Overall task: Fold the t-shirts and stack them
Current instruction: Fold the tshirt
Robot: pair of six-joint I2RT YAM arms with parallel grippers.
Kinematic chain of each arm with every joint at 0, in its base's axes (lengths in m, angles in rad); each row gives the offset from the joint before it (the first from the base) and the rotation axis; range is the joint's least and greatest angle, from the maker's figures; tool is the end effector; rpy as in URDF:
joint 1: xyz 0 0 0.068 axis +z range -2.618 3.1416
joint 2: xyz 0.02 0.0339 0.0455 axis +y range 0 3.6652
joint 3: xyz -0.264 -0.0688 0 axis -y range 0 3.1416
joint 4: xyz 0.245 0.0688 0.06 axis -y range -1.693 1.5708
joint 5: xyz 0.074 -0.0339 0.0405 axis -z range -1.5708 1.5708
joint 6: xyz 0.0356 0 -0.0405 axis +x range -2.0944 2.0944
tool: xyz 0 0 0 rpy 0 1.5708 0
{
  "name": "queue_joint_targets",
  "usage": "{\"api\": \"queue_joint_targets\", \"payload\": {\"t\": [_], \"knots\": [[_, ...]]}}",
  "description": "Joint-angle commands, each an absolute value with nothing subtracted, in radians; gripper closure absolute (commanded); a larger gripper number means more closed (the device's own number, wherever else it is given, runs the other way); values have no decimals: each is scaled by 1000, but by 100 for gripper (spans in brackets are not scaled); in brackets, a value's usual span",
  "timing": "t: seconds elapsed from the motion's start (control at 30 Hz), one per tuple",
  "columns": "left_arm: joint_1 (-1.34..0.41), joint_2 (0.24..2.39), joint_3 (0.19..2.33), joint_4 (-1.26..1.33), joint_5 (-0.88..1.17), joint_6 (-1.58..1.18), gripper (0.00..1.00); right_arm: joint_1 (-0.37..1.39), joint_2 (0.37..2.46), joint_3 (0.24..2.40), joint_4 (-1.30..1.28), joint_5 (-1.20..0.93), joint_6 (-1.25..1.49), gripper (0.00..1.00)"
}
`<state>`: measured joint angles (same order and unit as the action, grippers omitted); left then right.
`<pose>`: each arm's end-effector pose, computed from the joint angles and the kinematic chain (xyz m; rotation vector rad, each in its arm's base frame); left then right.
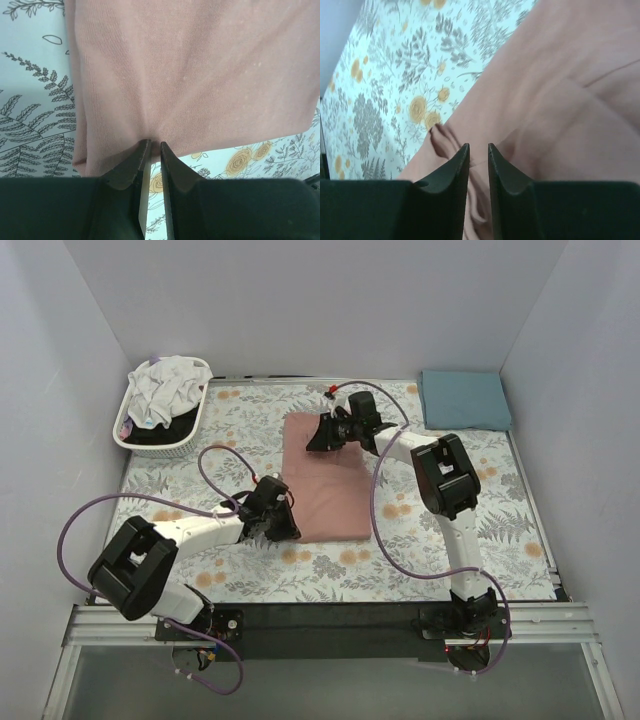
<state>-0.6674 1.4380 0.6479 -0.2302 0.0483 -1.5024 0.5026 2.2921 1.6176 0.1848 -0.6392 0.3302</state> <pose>0.2011 -0.1607 0.1500 -1.1313 2.5980 -0.7396 0.4399 0.2661 0.1574 -0.6023 2.0768 1.1568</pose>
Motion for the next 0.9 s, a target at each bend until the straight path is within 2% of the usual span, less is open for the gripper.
{"api": "queue_joint_targets", "payload": {"t": [0.0, 0.1, 0.13, 0.27, 0.43, 0.67, 0.87], "knots": [[-675, 1382, 626, -256, 41, -1522, 87, 463, 2274, 1642, 229, -679, 412, 72], [-675, 1318, 644, -253, 25, -1537, 87, 459, 2145, 1478, 230, -684, 414, 71], [-675, 1295, 647, -241, 17, -1543, 87, 457, 2056, 1363, 233, -684, 416, 69], [-657, 1177, 637, -184, 12, -1560, 87, 456, 1827, 1076, 294, -693, 462, 60], [-600, 1193, 604, -108, 87, -1577, 89, 453, 1622, 780, 475, -802, 595, 56], [-514, 1255, 440, 40, 199, -1651, 93, 440, 1614, 493, 687, -825, 701, 57], [-474, 1267, 315, 43, 199, -1715, 97, 355, 1768, 325, 842, -868, 715, 58]]}}
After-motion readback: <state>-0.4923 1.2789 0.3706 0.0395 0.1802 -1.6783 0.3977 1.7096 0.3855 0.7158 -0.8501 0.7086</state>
